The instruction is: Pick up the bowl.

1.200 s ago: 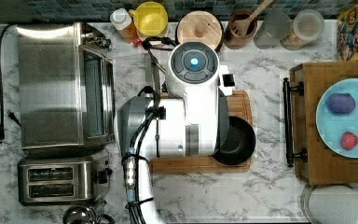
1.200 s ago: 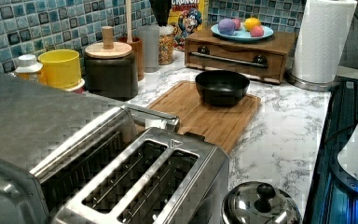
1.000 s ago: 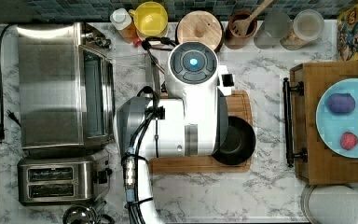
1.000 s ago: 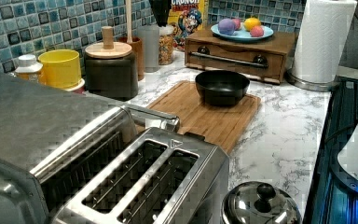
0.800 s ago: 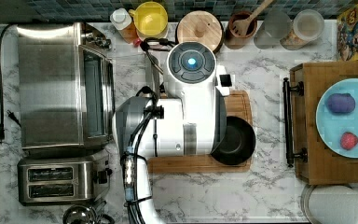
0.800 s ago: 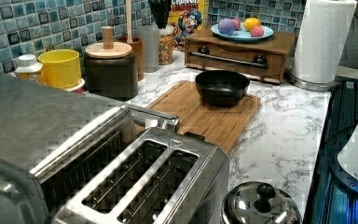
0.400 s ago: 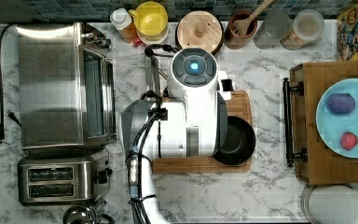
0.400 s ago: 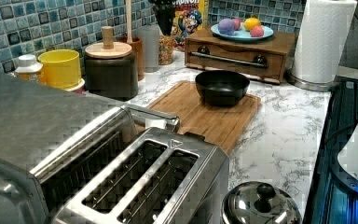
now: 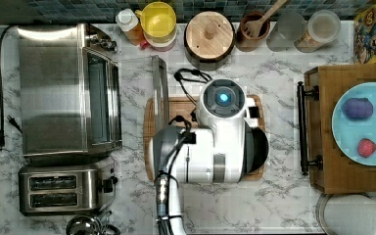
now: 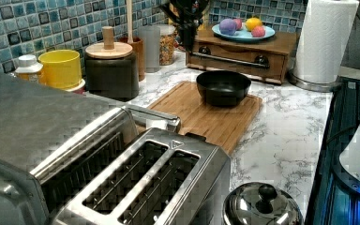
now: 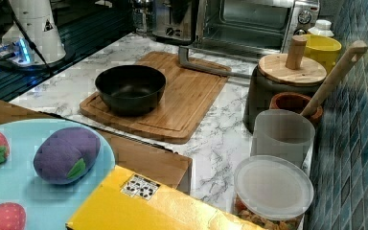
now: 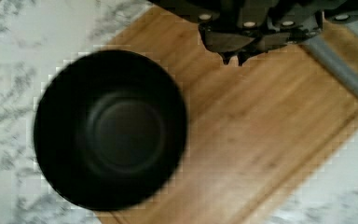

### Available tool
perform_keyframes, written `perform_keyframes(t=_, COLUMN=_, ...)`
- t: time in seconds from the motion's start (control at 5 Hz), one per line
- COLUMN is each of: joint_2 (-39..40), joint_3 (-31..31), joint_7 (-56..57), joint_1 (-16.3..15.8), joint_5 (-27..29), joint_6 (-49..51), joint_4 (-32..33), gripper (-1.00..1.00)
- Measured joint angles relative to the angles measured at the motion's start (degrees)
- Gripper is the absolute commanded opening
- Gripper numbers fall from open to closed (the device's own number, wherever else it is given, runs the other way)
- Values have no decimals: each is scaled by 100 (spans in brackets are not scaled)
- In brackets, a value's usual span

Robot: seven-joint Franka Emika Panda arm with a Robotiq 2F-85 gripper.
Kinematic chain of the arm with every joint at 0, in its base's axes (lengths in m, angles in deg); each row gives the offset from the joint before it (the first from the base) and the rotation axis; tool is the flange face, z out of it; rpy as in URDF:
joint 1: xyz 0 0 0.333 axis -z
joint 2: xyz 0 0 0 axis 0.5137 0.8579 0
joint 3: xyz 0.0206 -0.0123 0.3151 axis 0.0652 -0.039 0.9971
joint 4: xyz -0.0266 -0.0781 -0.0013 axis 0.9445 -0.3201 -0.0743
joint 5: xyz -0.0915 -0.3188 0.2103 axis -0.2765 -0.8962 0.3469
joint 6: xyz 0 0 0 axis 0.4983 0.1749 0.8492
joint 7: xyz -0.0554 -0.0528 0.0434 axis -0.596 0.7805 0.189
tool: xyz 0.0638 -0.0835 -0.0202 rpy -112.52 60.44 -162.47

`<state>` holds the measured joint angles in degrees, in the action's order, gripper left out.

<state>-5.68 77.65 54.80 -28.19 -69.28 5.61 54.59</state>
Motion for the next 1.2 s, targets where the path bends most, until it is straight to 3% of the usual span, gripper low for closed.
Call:
perform_keyframes(t=0.2, joint_2=-112, joint_3=-259, joint_7=36, joint_1=201, joint_5=0, joint_6=-18, joint_4=347, gripper=0)
perform_keyframes(t=0.8, joint_2=-106, joint_3=-998, joint_7=39, joint_1=1081, joint_5=-209, joint_6=-262, joint_4=615, gripper=0)
perform_keyframes(t=1.2, joint_2=-108, joint_3=-1140, joint_7=558, joint_1=1227, joint_5=-209, joint_6=-692, joint_4=974, gripper=0)
